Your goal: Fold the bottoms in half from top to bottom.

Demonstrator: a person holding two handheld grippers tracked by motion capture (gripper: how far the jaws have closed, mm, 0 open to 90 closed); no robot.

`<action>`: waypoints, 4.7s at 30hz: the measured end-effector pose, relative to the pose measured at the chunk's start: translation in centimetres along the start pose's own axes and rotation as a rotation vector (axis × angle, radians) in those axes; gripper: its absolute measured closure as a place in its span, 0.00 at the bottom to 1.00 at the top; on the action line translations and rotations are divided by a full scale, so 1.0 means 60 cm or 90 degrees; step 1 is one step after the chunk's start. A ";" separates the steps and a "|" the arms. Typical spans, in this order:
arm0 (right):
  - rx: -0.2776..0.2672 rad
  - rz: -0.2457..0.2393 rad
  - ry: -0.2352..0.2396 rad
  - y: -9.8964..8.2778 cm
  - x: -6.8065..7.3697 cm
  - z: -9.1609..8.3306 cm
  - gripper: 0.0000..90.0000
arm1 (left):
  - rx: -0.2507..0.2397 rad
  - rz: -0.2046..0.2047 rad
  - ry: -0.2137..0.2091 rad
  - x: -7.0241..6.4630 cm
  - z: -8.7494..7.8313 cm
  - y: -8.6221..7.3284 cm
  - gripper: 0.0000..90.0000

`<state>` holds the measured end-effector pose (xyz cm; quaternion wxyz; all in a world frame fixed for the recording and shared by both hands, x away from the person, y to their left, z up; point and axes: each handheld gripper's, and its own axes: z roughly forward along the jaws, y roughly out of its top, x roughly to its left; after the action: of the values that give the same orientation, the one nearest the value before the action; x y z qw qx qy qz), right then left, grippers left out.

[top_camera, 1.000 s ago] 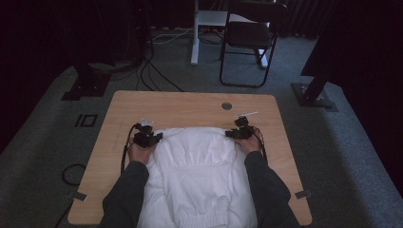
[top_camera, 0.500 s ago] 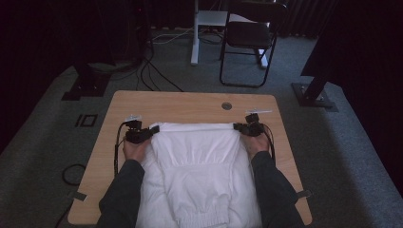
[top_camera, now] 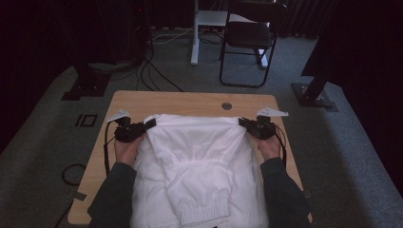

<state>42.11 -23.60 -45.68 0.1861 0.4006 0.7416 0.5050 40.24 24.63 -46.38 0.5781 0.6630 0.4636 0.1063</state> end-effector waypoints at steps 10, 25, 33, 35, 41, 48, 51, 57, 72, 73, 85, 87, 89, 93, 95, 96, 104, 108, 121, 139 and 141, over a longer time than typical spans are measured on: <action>0.005 -0.029 0.035 -0.061 0.043 -0.060 0.94 | 0.032 0.038 -0.037 -0.034 -0.063 -0.056 0.87; 0.131 -0.034 0.047 -0.199 0.095 -0.081 0.93 | 0.218 0.070 0.002 -0.070 -0.086 -0.212 0.87; 0.216 -0.068 0.024 -0.215 0.109 -0.042 0.93 | 0.259 0.146 0.083 -0.086 -0.046 -0.220 0.87; 0.215 -0.066 0.011 -0.211 0.106 -0.032 0.93 | 0.252 0.154 0.100 -0.083 -0.032 -0.214 0.87; 0.205 -0.046 -0.005 -0.199 0.088 -0.009 0.93 | 0.238 0.156 0.128 -0.063 0.004 -0.193 0.87; 0.225 -0.042 -0.032 -0.174 0.073 0.024 0.94 | 0.237 0.166 0.165 -0.048 0.042 -0.168 0.87; 0.223 -0.035 -0.040 -0.159 0.054 0.048 0.94 | 0.237 0.167 0.182 -0.032 0.067 -0.150 0.87; 0.217 0.003 -0.049 -0.134 0.024 0.089 0.94 | 0.230 0.154 0.206 -0.010 0.098 -0.128 0.87; 0.228 0.023 -0.042 -0.105 0.002 0.117 0.93 | 0.234 0.092 0.218 0.010 0.116 -0.093 0.87; 0.213 0.013 -0.043 -0.098 0.002 0.108 0.94 | 0.211 0.089 0.209 0.006 0.104 -0.081 0.88; 0.041 0.002 -0.071 0.022 -0.002 0.023 0.95 | 0.009 0.061 0.123 -0.046 0.025 0.060 0.89; -0.019 0.018 -0.072 0.044 -0.007 -0.001 0.95 | -0.015 0.061 0.099 -0.053 0.012 0.074 0.89; -0.079 0.033 -0.066 0.061 -0.007 -0.027 0.95 | -0.038 0.062 0.080 -0.064 -0.001 0.082 0.89; -0.079 0.000 -0.067 0.070 0.011 -0.053 0.95 | -0.050 0.079 0.061 -0.085 -0.026 0.077 0.89; -0.070 -0.013 -0.060 0.059 0.019 -0.064 0.95 | -0.046 0.085 0.050 -0.089 -0.040 0.063 0.89; -0.070 -0.013 -0.060 0.059 0.019 -0.064 0.95 | -0.046 0.085 0.050 -0.089 -0.040 0.063 0.89; -0.016 -0.028 -0.010 -0.043 0.060 -0.089 0.94 | 0.009 0.071 0.030 -0.087 -0.082 -0.044 0.88; 0.016 -0.015 0.015 -0.101 0.078 -0.093 0.93 | 0.045 0.033 0.025 -0.076 -0.090 -0.101 0.85; -0.017 -0.006 0.027 -0.077 0.099 -0.094 0.52 | 0.005 0.043 0.061 -0.105 -0.105 -0.061 0.55; 0.137 -0.029 -0.016 -0.097 0.163 0.062 0.59 | 0.225 0.069 0.033 -0.135 0.080 -0.120 0.76; 0.143 -0.028 -0.018 -0.108 0.161 0.050 0.59 | 0.201 0.080 0.029 -0.142 0.053 -0.138 0.74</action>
<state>35.64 -15.36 -51.54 0.1616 0.4093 0.7994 0.4092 33.65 15.42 -51.18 0.4485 0.7706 0.4452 0.0828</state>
